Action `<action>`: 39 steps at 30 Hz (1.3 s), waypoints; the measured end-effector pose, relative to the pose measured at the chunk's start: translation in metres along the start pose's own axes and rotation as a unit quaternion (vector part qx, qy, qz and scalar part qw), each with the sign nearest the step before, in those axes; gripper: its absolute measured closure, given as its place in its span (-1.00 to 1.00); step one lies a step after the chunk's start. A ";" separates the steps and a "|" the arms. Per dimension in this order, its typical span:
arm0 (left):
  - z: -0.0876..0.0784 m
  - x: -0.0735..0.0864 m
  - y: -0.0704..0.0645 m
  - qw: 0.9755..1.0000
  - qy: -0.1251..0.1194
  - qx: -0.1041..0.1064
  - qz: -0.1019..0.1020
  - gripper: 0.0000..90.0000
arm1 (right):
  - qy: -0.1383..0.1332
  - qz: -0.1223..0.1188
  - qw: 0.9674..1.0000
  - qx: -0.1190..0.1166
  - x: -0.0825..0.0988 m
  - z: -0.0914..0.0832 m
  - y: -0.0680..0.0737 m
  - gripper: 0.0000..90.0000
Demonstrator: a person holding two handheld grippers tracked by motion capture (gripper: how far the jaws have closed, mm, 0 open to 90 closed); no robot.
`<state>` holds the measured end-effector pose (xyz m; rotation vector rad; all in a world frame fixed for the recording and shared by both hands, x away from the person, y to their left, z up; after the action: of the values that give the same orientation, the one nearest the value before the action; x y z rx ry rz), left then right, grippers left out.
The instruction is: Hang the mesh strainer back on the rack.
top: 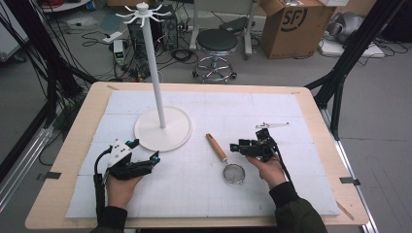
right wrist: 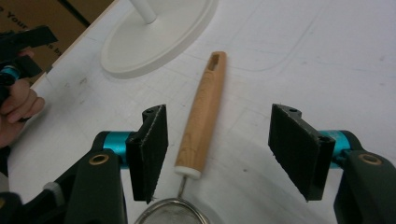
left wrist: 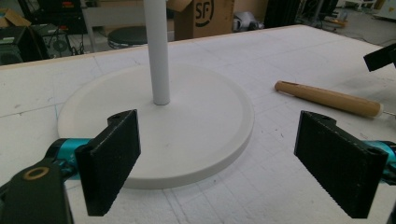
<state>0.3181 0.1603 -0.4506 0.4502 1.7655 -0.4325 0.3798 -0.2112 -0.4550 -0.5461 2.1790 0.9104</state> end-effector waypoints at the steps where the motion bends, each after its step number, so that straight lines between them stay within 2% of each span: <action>1: 0.000 0.000 0.000 1.000 -0.001 0.001 0.000 -0.67 | 0.000 -0.003 1.000 -0.003 -0.001 0.002 0.002 -0.17; 3: 0.000 0.000 0.000 1.000 0.001 0.000 0.001 -0.67 | 0.009 -0.005 1.000 -0.006 -0.001 0.006 0.006 -0.17; 4: 0.000 0.000 -0.001 1.000 0.000 0.002 0.001 -0.67 | 0.023 -0.004 1.000 -0.013 -0.002 0.012 0.011 -0.17; 9: 0.000 0.000 -0.001 1.000 0.000 0.002 0.001 -0.67 | 0.044 -0.005 0.999 -0.018 -0.001 0.023 0.018 -0.19; 14: 0.001 0.000 -0.002 1.000 0.001 0.004 0.001 -0.67 | 0.072 -0.005 0.997 0.004 -0.001 0.032 0.021 -0.18; 18: 0.001 0.000 -0.002 1.000 0.000 0.005 0.002 -0.67 | 0.107 -0.013 0.994 0.017 -0.002 0.040 0.027 -0.11; 19: 0.001 0.000 -0.002 1.000 0.000 0.004 0.001 -0.67 | 0.107 -0.013 0.994 0.017 -0.002 0.040 0.027 -0.11; 21: 0.001 0.000 -0.002 1.000 0.001 0.004 0.001 -0.67 | 0.122 -0.020 0.992 0.028 -0.002 0.043 0.028 -0.10; 23: 0.001 0.000 -0.002 1.000 0.000 0.005 0.001 -0.67 | 0.124 -0.023 0.992 0.027 -0.002 0.045 0.030 -0.07; 29: 0.001 0.000 -0.002 1.000 0.000 0.004 0.001 -0.67 | 0.151 -0.026 0.987 0.046 0.003 0.049 0.031 0.01; 34: 0.001 0.000 -0.002 1.000 0.001 0.007 0.000 -0.67 | 0.153 -0.030 0.987 0.043 0.004 0.051 0.032 0.04; 39: 0.001 0.000 -0.004 1.000 0.002 0.008 0.003 -0.67 | 0.162 -0.041 0.984 0.056 0.007 0.053 0.033 0.06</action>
<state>0.3170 0.1558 -0.4506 0.4667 1.7652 -0.4422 0.3787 -0.1512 -0.4722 -0.7666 2.4602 0.6870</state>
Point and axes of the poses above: each handheld gripper's, and its own axes: z roughly forward along the jaws, x roughly out of its underside, y roughly to its left, the point moved 5 cm from there along z, roughly forward along the jaws, and after that the axes turned 3 degrees about -y, right-handed, at the moved point
